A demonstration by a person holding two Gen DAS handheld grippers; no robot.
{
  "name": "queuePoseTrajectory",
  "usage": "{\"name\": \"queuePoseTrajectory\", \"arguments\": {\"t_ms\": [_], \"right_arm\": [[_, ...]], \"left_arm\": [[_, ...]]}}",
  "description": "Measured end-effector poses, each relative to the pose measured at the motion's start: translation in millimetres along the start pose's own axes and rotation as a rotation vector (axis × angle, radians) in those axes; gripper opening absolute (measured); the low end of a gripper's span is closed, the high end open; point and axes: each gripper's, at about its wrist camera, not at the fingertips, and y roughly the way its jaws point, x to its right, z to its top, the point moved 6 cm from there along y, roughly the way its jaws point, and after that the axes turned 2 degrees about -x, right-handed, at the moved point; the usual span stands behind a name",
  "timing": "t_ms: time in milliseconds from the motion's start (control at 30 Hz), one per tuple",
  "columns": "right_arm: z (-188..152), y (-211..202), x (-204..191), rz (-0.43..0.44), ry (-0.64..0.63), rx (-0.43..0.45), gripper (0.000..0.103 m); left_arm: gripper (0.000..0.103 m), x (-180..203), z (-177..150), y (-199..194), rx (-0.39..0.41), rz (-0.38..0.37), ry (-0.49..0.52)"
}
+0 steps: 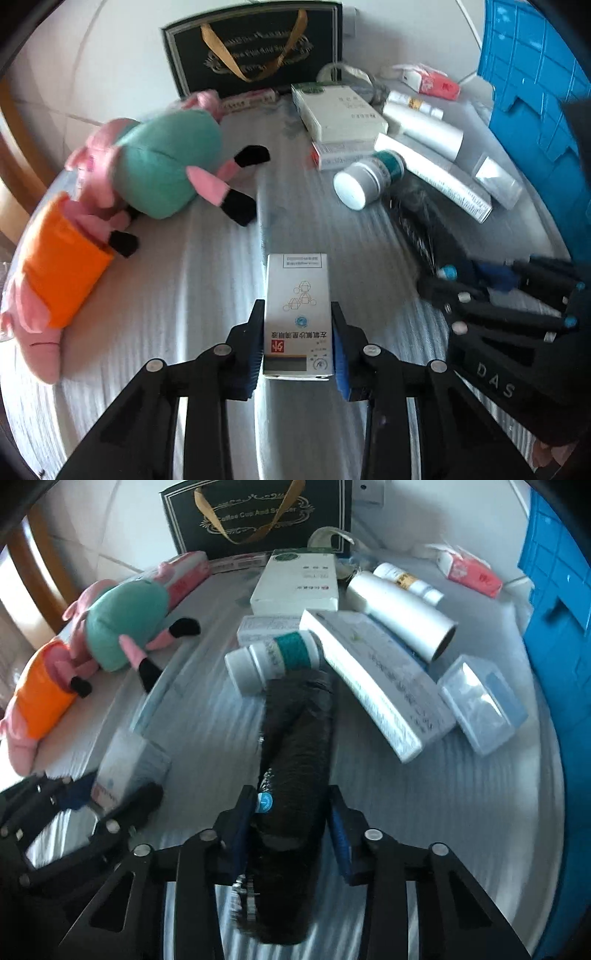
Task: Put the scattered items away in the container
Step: 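Grasp the white medicine box with the left tool while the right tool grasps the black tube, then carry the white box and black tube over the crate with both tools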
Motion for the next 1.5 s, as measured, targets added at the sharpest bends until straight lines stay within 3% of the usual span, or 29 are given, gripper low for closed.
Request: {"name": "queuePoseTrajectory", "arguments": {"t_ms": [267,433,767,1000,1233,1367,1500], "right_arm": [[-56.5,-29.4,-9.7,0.099,0.005,-0.048,0.034],[-79.3,-63.4,-20.5,0.131,-0.002,-0.017,0.034],[-69.3,-177.1,-63.0,0.165,-0.034,0.235,0.034],[-53.8,-254.4,-71.1,0.114,-0.002,0.395,0.034],[-32.4,-344.5,-41.0,0.034,0.010,0.568,0.034],[-22.8,-400.4,0.7,-0.045,0.026,0.672,0.034],[-20.1,-446.6,71.1,-0.092,0.057,0.733,0.034]], "left_arm": [[0.030,-16.6,-24.3,-60.1,0.065,-0.023,-0.030],[0.030,-19.8,-45.5,-97.0,0.096,-0.026,-0.022],[0.030,-35.5,-45.5,-178.7,0.258,-0.035,0.003],[0.030,-33.4,-29.5,-227.8,0.371,-0.071,0.025],[0.030,9.3,0.3,-275.1,0.449,-0.121,0.049],[0.030,64.0,25.1,-302.3,0.478,-0.168,0.074],[0.030,133.9,54.1,-330.1,0.511,-0.224,0.084]]}}
